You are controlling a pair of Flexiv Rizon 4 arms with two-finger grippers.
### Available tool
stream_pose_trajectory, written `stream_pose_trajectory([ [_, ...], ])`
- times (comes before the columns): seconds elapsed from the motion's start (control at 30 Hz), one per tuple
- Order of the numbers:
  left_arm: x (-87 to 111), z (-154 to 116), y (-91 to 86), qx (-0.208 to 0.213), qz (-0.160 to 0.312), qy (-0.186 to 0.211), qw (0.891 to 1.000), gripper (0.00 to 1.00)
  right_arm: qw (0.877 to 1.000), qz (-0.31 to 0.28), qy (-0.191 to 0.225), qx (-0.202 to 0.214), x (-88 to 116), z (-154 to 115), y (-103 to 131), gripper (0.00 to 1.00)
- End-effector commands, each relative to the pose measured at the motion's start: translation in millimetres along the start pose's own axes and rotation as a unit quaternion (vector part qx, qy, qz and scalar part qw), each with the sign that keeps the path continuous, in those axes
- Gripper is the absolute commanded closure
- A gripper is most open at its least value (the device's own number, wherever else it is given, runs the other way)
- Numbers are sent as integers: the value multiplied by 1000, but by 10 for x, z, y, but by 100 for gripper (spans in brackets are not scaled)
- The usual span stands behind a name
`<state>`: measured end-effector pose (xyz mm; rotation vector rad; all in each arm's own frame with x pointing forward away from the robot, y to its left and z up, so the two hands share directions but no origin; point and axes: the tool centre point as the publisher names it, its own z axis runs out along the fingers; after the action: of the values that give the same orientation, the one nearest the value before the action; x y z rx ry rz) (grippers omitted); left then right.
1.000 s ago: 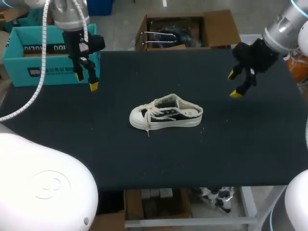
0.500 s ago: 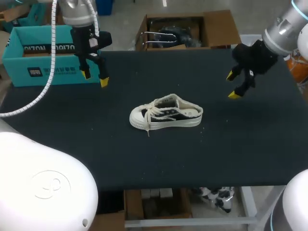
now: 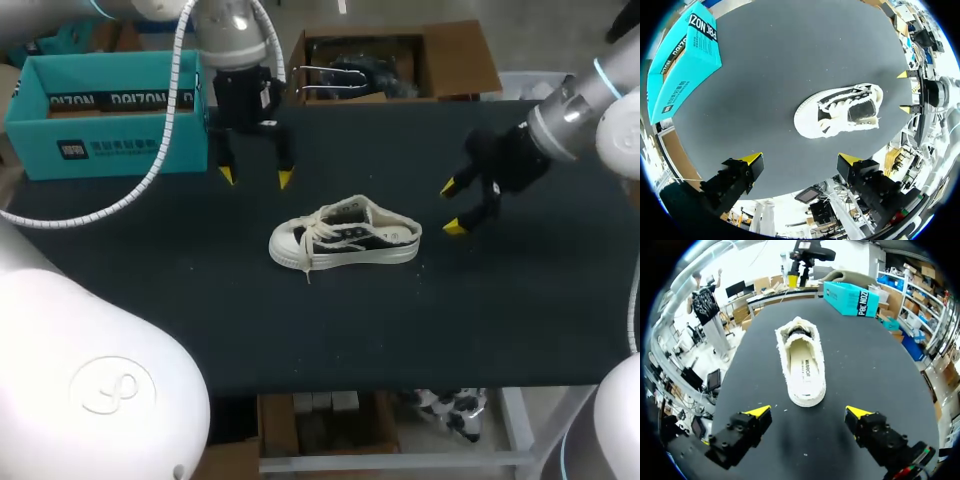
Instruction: Open the shoe tongue, take the insole out of the shoe, put the insole back into the shoe, and pack the shoe into the shoebox
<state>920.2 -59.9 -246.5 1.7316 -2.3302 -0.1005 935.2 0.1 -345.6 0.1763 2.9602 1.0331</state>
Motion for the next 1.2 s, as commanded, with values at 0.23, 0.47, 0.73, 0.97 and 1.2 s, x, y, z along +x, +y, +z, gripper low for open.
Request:
stream_pose_trajectory([
  [0.23, 389, 108, -30, 0, 24, -3, 1000, 0, 999, 12, -21, -43, 37, 435, -25, 0],
  [0.47, 556, 177, -62, -6, 41, -9, 999, 0, 998, 17, -5, -66, 17, 698, -17, 0],
  [0.73, 682, 255, -105, -14, 50, -17, 999, 0, 996, 17, 5, -87, 11, 897, 10, 0],
  [0.97, 743, 312, -146, -19, 55, -19, 998, 0, 993, 16, 13, -114, 10, 1035, 48, 0],
  [1.2, 789, 348, -184, -20, 55, -20, 998, 0, 992, 13, 22, -126, 54, 1162, 145, 0],
])
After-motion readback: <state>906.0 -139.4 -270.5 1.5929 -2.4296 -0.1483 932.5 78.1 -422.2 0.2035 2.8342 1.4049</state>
